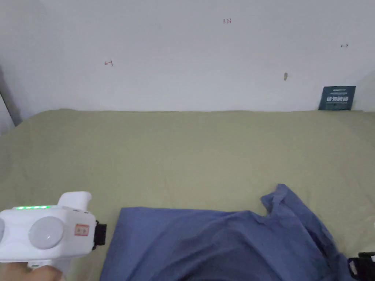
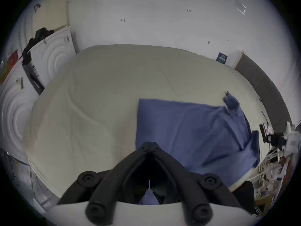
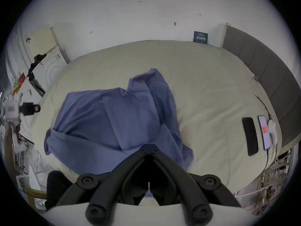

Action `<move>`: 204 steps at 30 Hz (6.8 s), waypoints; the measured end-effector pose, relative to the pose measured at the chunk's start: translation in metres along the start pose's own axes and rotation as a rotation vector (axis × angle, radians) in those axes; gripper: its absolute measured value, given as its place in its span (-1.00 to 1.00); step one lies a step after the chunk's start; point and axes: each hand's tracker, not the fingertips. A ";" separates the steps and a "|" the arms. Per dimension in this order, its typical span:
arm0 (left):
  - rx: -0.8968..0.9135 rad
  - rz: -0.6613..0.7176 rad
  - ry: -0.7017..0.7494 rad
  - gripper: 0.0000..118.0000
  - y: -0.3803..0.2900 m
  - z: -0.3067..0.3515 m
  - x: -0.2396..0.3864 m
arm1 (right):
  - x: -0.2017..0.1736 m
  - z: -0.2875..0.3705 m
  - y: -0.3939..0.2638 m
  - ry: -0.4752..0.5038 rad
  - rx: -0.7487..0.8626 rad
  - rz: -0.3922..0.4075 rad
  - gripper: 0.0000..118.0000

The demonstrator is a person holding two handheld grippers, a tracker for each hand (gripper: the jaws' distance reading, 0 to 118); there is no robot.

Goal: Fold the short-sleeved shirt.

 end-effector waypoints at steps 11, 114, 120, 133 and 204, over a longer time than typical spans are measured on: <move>-0.332 0.046 0.120 0.83 0.092 -0.201 -0.012 | 0.015 -0.018 0.045 -0.021 -0.009 0.034 -1.00; -0.232 0.311 -0.549 1.00 -0.149 -0.015 -0.116 | -0.024 0.051 -0.065 0.064 -0.091 0.016 -1.00; -0.103 0.530 -0.697 0.93 -0.183 -0.029 -0.121 | -0.022 0.049 -0.065 0.065 -0.113 0.011 -1.00; -0.014 0.277 -0.463 -0.69 -0.175 0.008 -0.046 | -0.015 0.062 -0.067 0.083 -0.085 0.027 -1.00; -0.243 0.428 -0.829 0.96 -0.156 -0.070 0.024 | 0.009 0.064 -0.061 0.074 -0.048 0.031 -1.00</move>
